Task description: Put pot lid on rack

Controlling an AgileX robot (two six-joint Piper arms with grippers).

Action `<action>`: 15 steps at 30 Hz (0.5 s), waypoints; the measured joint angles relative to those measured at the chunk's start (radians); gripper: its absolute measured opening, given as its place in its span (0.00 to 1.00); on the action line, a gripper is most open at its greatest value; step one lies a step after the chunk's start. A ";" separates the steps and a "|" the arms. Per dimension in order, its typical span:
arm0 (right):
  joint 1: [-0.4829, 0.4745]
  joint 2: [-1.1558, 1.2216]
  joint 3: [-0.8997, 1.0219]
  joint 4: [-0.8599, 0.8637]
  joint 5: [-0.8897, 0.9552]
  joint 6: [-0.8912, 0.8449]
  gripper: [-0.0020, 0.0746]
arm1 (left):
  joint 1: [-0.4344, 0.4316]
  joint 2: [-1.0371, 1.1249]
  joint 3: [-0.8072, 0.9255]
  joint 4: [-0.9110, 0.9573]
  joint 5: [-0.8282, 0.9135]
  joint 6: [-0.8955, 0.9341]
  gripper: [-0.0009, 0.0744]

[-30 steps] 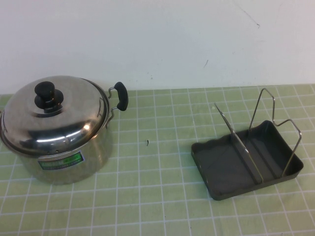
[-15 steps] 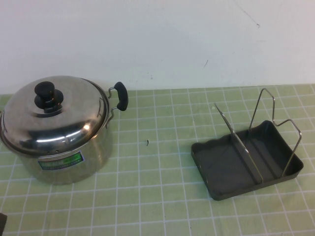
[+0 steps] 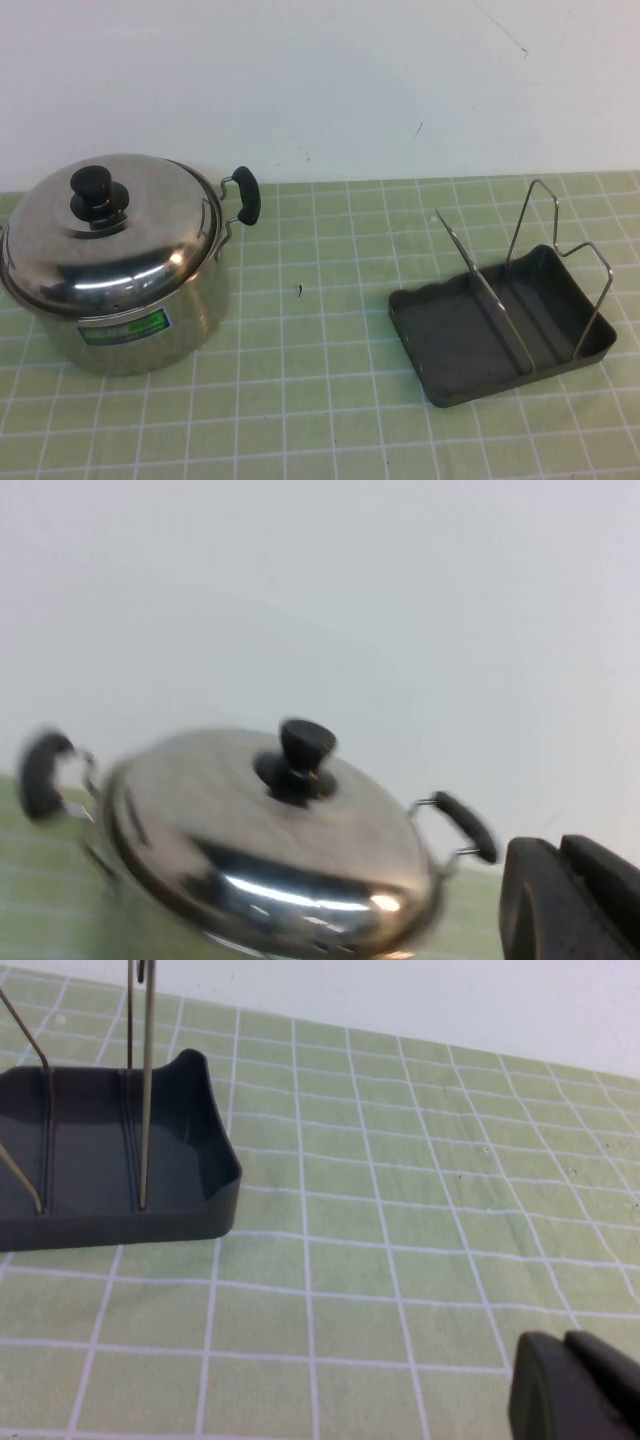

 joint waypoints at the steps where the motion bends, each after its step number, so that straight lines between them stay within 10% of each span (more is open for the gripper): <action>1: 0.000 0.000 0.000 0.000 0.000 0.000 0.02 | 0.000 0.040 -0.046 0.059 0.008 0.002 0.01; 6: 0.000 0.000 0.000 0.000 0.000 0.000 0.02 | -0.037 0.282 -0.204 0.531 0.019 -0.214 0.25; 11: 0.000 0.000 0.000 0.000 0.000 0.000 0.02 | -0.160 0.463 -0.232 0.927 -0.263 -0.552 0.79; 15: 0.000 0.000 0.000 0.000 0.000 0.000 0.02 | -0.219 0.647 -0.259 1.023 -0.477 -0.603 0.90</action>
